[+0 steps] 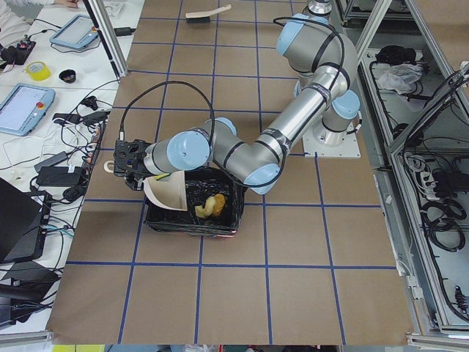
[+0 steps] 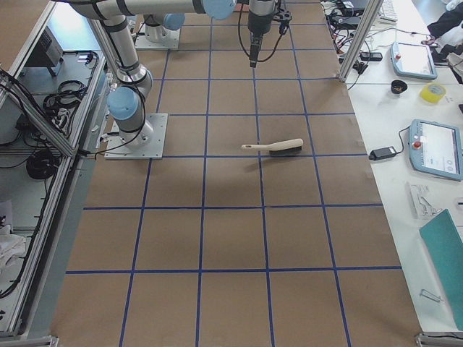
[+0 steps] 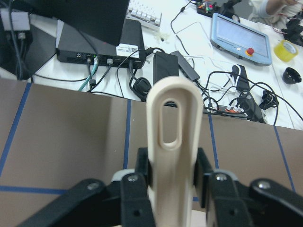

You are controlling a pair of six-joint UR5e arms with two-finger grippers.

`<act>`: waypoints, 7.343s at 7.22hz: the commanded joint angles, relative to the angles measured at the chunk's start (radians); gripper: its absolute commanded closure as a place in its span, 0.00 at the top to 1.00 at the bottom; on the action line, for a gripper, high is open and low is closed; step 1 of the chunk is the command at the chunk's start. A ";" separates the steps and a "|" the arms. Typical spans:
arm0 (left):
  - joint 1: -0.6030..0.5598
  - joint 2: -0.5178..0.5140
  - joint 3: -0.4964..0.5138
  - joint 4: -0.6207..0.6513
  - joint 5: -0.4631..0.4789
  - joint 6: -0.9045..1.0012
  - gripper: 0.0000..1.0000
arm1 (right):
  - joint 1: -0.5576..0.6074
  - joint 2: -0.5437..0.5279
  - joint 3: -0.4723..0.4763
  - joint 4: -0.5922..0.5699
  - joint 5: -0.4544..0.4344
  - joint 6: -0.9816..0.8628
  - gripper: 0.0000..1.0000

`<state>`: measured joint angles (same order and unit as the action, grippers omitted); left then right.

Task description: Sweep and dump trash into bin

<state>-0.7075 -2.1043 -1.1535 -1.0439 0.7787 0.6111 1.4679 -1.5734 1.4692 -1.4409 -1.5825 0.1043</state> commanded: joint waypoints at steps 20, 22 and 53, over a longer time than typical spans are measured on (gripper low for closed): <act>-0.568 0.210 -0.350 0.053 0.826 -1.488 0.00 | 0.034 -0.013 0.065 -0.184 0.084 -0.063 1.00; -0.645 0.156 -0.397 0.058 0.858 -1.774 0.00 | 0.028 -0.014 0.065 -0.182 0.078 -0.061 1.00; -0.768 0.294 -0.347 -0.084 0.909 -0.784 1.00 | 0.000 0.016 0.069 -0.279 0.076 -0.029 1.00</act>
<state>-1.4723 -1.8561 -1.5122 -1.0580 1.6882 -0.4305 1.4686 -1.5570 1.5385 -1.7192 -1.5057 0.0746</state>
